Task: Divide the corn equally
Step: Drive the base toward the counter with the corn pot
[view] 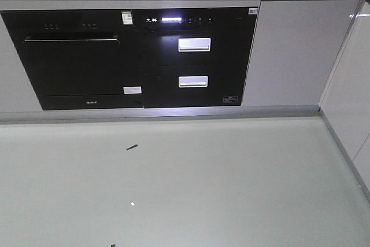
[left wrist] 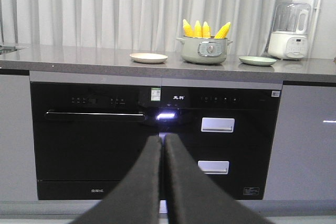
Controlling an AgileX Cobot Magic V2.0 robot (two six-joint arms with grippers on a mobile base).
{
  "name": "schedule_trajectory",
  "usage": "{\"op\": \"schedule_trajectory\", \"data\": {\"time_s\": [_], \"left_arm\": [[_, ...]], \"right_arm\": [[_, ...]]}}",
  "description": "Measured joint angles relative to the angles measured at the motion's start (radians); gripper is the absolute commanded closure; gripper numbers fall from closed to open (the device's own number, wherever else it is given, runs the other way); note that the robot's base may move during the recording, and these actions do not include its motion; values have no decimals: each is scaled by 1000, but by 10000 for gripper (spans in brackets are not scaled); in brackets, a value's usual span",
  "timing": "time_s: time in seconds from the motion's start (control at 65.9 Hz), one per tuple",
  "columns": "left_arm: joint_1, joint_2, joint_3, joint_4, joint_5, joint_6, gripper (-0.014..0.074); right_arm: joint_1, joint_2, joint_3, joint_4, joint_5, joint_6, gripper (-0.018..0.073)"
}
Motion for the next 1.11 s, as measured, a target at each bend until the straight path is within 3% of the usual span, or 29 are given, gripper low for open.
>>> {"op": "schedule_trajectory", "data": {"time_s": [1.107], "left_arm": [[0, 0, 0, 0, 0, 0, 603]], "right_arm": [[0, 0, 0, 0, 0, 0, 564]]}}
